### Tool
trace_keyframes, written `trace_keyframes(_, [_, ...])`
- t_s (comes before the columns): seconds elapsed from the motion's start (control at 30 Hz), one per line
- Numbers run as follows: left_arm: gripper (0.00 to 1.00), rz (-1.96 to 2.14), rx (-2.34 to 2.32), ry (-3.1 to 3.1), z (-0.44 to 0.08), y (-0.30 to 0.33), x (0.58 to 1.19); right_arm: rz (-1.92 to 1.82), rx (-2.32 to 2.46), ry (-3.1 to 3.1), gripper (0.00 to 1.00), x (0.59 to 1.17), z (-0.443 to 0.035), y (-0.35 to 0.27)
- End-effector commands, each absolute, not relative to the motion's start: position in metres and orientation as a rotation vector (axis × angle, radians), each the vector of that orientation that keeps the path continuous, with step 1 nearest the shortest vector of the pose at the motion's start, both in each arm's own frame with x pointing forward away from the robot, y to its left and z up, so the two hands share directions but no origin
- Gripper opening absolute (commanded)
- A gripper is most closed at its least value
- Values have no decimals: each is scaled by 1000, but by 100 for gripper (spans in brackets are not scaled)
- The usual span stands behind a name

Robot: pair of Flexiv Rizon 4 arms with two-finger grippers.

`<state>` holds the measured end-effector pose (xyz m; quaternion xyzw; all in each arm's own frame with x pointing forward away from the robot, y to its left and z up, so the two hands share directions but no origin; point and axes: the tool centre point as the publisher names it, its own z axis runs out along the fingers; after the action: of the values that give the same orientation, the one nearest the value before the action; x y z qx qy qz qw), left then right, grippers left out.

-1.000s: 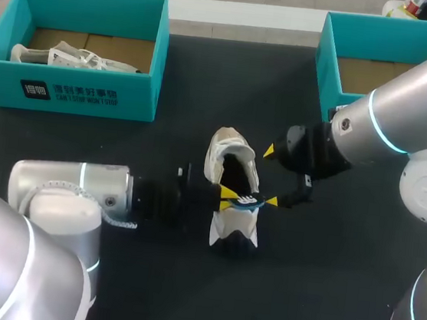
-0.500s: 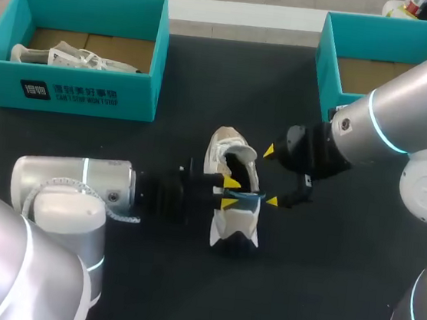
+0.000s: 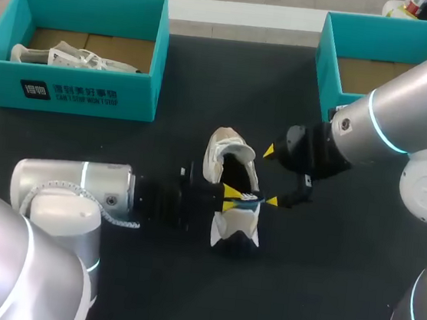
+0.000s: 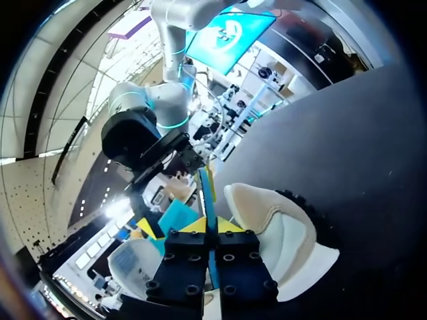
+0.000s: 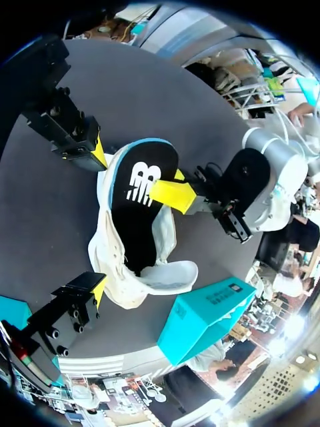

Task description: Take the shoe out of the shoebox, open the shoe tongue, remove and reinsert the insole, then place the shoe into the shoebox

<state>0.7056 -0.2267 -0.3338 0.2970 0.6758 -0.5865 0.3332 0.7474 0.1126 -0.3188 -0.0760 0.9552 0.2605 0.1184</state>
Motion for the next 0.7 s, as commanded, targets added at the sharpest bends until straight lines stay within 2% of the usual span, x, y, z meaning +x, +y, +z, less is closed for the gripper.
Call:
trace_keyframes(0.03, [0,-1528,799,1792,-340,-230,708,762,-221,2791,100,747,-320,113])
trace_keyframes(0.53, [0,-1496,785,1885,-354,-221,722,762,-221,2791,100,747,-320,113])
trace_keyframes(0.57, [9,-1497,784,1883,-351,-221,722,762,-221,2791,100,747,-320,113])
trace_keyframes(0.6, [25,-1507,780,1874,-347,-220,720,762,-221,2791,100,747,-320,113])
trace_keyframes(0.7, [25,-1530,777,1857,-337,-218,719,762,-221,2791,100,747,-320,113])
